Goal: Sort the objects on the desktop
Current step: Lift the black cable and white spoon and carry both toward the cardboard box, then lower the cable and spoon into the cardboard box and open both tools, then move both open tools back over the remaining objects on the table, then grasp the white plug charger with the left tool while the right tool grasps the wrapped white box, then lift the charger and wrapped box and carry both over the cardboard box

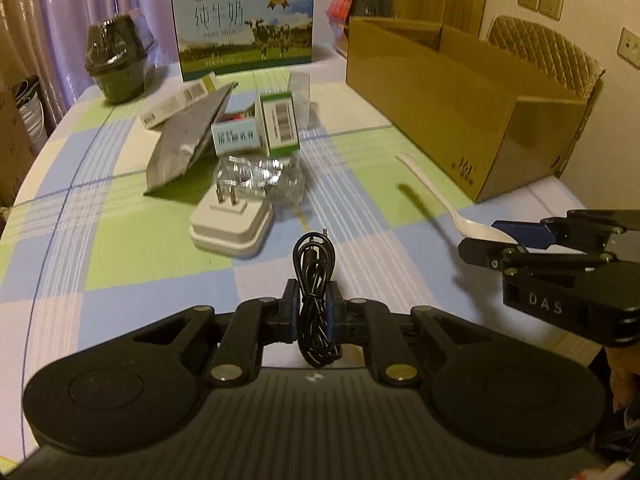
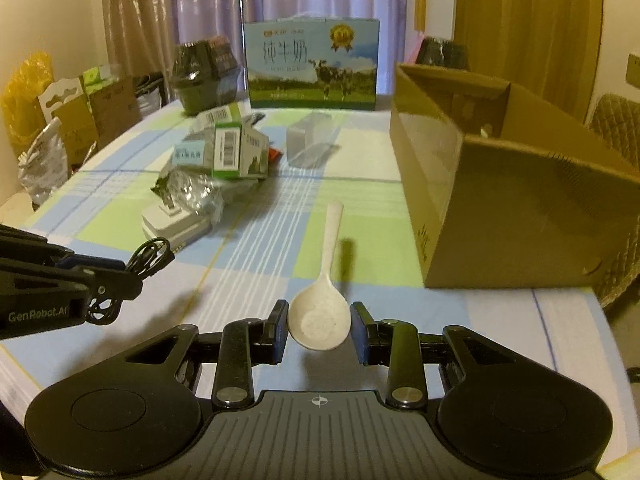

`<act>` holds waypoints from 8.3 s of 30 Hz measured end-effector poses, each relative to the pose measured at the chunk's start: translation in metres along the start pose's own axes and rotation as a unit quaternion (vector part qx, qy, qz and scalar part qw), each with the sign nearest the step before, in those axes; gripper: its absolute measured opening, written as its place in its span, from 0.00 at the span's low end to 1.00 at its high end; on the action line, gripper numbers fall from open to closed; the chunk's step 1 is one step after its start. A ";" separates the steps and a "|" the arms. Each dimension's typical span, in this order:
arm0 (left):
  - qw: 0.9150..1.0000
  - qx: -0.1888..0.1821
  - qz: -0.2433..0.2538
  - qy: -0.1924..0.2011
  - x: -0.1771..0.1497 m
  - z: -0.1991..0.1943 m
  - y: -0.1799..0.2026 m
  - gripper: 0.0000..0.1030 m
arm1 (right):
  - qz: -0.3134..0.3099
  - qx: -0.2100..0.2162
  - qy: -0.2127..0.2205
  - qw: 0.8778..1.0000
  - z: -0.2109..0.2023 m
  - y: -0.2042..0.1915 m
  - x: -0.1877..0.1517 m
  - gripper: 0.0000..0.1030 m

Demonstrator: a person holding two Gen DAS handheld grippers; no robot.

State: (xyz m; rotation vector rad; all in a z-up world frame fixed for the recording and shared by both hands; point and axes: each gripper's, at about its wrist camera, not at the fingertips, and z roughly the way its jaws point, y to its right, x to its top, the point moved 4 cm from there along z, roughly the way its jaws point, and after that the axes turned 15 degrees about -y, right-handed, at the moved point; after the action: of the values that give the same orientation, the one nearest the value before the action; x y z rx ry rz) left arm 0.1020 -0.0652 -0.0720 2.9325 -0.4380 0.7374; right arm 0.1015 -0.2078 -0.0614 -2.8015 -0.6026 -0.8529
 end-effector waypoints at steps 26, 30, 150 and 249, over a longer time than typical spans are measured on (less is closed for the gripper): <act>0.989 -0.057 0.072 0.117 0.139 -0.061 0.103 0.09 | 0.020 -0.079 0.142 0.986 -0.091 0.100 0.086 0.29; 0.987 -0.067 0.084 0.120 0.166 -0.049 0.129 0.09 | 0.035 -0.095 0.139 0.985 -0.086 0.132 0.092 0.29; 0.997 -0.021 0.074 0.008 0.049 0.056 -0.089 0.79 | 0.002 0.076 -0.008 0.997 0.018 -0.052 0.081 0.98; 1.000 0.019 -0.004 -0.016 -0.007 0.050 -0.061 0.59 | -0.013 0.008 -0.042 0.999 0.060 -0.037 0.015 0.65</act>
State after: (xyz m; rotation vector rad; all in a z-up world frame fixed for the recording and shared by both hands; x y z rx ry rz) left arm 0.1365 -0.0129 -0.1197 2.9843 -0.4193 0.7064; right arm 0.1278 -0.1538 -0.1014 -2.8326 -0.6566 -0.7330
